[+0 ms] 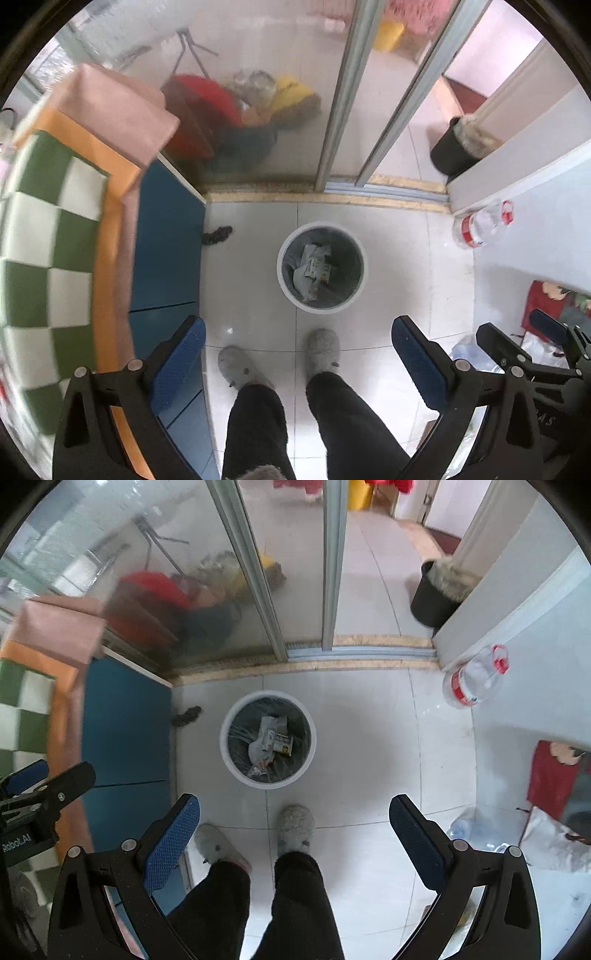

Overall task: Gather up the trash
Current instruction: 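Open both tools over the bin to drop the wrapper and medicine box, then grasp the red wrapper with the left tool while the right tool grasps a small green scrap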

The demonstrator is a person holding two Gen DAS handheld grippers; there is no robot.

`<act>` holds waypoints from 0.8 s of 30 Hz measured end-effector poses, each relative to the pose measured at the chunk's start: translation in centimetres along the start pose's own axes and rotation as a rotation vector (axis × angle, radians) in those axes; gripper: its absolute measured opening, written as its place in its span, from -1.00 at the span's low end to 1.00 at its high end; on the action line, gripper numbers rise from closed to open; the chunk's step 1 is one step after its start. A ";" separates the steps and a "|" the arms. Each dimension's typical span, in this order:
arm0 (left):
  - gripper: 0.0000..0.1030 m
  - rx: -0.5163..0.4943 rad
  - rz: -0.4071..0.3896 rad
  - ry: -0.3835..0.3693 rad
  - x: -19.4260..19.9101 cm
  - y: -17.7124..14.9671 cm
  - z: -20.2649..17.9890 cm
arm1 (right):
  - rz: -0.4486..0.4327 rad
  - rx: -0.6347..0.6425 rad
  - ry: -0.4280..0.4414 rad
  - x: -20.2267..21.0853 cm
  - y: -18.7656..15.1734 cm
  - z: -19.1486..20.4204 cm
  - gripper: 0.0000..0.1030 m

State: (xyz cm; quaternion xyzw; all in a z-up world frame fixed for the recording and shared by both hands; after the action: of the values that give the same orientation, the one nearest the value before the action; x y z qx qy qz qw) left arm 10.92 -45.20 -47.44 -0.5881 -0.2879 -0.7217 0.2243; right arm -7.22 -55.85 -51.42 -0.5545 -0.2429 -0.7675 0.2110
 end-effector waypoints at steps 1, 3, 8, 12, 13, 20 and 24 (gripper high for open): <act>1.00 0.004 -0.009 -0.007 1.0 0.2 0.0 | -0.009 0.011 -0.004 1.4 0.0 0.3 1.00; 1.00 0.018 -0.030 -0.023 3.5 0.2 0.3 | -0.036 0.037 -0.012 4.6 0.2 1.0 1.00; 1.00 0.041 -0.080 -0.038 7.4 0.2 1.0 | -0.082 0.076 -0.003 10.5 0.6 2.3 1.00; 0.99 0.083 -0.118 -0.015 10.3 1.1 2.0 | -0.102 0.073 0.034 13.5 0.9 3.1 1.00; 1.00 0.100 -0.147 -0.013 11.4 1.6 2.5 | -0.108 0.065 0.057 14.3 1.0 3.4 1.00; 1.00 0.237 -0.294 0.054 16.7 5.1 9.7 | -0.128 0.083 0.161 17.0 2.5 8.3 1.00; 1.00 0.359 -0.333 0.085 17.5 5.6 18.2 | -0.142 0.174 0.181 18.0 4.3 15.2 1.00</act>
State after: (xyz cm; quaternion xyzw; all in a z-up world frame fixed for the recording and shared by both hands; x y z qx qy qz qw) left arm 24.11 -36.67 -26.89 -0.4524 -0.4947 -0.7101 0.2153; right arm 1.38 -50.99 -29.55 -0.4441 -0.3269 -0.8034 0.2246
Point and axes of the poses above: each gripper's, at about its wrist camera, not at the fingertips, and x roughly against the way its jaws point, z to its left, y to its top, the point moved 9 cm from there along -x, roughly the way its jaws point, and after that the axes turned 8 degrees about y, right-handed, at the moved point
